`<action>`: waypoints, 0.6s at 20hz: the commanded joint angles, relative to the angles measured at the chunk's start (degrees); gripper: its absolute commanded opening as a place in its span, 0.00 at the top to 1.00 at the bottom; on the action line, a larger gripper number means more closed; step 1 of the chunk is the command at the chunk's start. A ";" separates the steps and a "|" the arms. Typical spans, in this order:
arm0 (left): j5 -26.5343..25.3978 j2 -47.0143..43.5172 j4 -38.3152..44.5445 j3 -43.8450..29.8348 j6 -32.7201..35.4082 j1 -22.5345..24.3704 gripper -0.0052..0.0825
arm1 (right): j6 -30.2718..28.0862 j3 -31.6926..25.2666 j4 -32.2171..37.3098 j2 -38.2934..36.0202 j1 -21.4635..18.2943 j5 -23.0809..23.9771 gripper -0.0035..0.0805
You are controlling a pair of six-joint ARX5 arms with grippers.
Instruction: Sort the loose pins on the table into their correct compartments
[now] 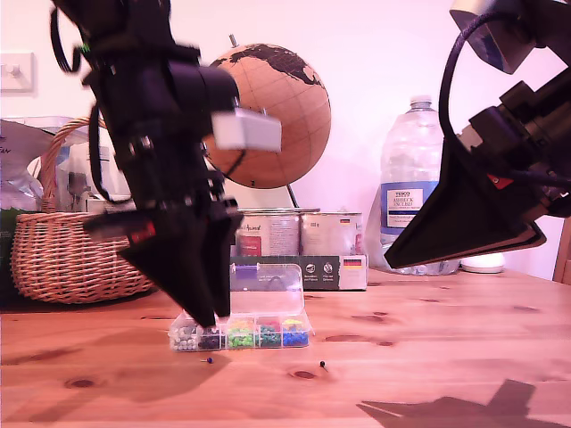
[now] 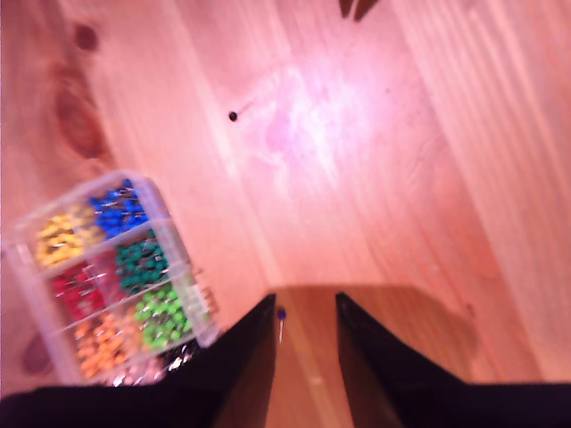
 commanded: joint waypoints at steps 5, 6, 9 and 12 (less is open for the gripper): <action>-1.31 2.75 0.87 -1.33 0.33 1.07 0.73 | -0.37 0.81 0.48 0.35 0.26 0.02 0.97; -1.29 3.10 1.09 -1.33 0.61 1.16 0.73 | -0.37 0.81 0.48 0.35 0.26 0.04 0.97; -1.27 3.72 1.05 -1.33 1.88 1.20 0.73 | -0.37 0.81 0.48 0.35 0.26 0.07 0.97; -1.29 4.50 1.07 -1.33 2.08 1.20 0.73 | -0.37 0.81 0.48 0.35 0.26 0.04 0.97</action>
